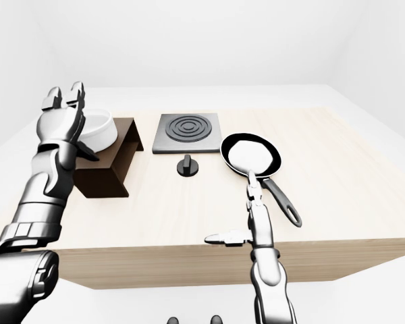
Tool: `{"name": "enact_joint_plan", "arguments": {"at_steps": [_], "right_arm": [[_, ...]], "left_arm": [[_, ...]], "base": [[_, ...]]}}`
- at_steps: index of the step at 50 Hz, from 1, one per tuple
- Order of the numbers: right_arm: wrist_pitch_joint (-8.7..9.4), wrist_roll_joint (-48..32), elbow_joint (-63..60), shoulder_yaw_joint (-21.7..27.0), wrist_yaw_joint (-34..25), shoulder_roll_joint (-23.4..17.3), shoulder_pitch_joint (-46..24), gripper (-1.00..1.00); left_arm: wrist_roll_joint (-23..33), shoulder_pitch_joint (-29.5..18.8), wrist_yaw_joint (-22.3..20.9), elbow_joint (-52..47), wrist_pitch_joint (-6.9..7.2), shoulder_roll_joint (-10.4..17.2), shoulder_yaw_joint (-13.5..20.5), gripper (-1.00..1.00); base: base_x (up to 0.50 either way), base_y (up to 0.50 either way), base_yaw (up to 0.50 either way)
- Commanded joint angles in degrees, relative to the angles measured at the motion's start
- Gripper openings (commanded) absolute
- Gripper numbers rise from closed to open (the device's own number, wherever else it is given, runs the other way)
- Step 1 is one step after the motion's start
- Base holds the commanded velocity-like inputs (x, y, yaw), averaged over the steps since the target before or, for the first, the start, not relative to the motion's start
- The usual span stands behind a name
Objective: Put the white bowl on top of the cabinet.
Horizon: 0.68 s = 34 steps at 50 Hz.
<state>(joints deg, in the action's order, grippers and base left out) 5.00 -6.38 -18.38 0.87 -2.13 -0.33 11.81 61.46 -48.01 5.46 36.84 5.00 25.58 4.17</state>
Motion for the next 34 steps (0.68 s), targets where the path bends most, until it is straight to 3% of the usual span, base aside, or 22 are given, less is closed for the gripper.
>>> {"name": "enact_joint_plan", "arguments": {"at_steps": [1,7,15,20,22,29,34], "right_arm": [[0.00,-0.01,-0.52,-0.23,-0.08,0.01,0.41,1.00],[0.00,-0.03,-0.83,-0.41,-0.20,0.01,0.74,1.00],[0.00,-0.01,-0.48,-0.36,-0.18,-0.01,0.49,1.00],[0.00,0.07,-0.70,-0.21,-0.19,-0.02,0.49,1.00],[0.00,0.20,-0.86,-0.06,-0.25,-0.02,0.46,1.00],[0.00,0.19,-1.14,0.12,-0.23,0.01,0.39,1.00],[0.00,0.37,-1.48,0.35,-0.37,-0.01,0.47,1.00]], "left_arm": [[6.00,12.20,-15.81,-30.82,0.00,-2.66,3.43,1.00],[8.39,15.66,-21.33,-40.11,0.00,-4.99,4.15,1.00],[5.82,20.61,-29.66,-54.57,0.00,-9.35,4.54,1.00],[5.39,23.37,-32.32,-60.27,0.00,-11.40,3.95,1.00],[3.64,26.45,-35.04,-66.49,0.00,-13.74,3.24,1.00],[1.96,33.65,-36.37,-77.54,0.00,-18.10,1.25,1.00],[-2.81,38.40,-37.35,-81.25,0.00,-20.65,-0.18,1.00]], "base": [[0.00,0.00,0.00],[0.00,0.00,0.00],[0.00,0.00,0.00],[0.00,0.00,0.00],[0.00,0.00,0.00],[0.00,0.00,0.00],[0.00,0.00,0.00]]}}
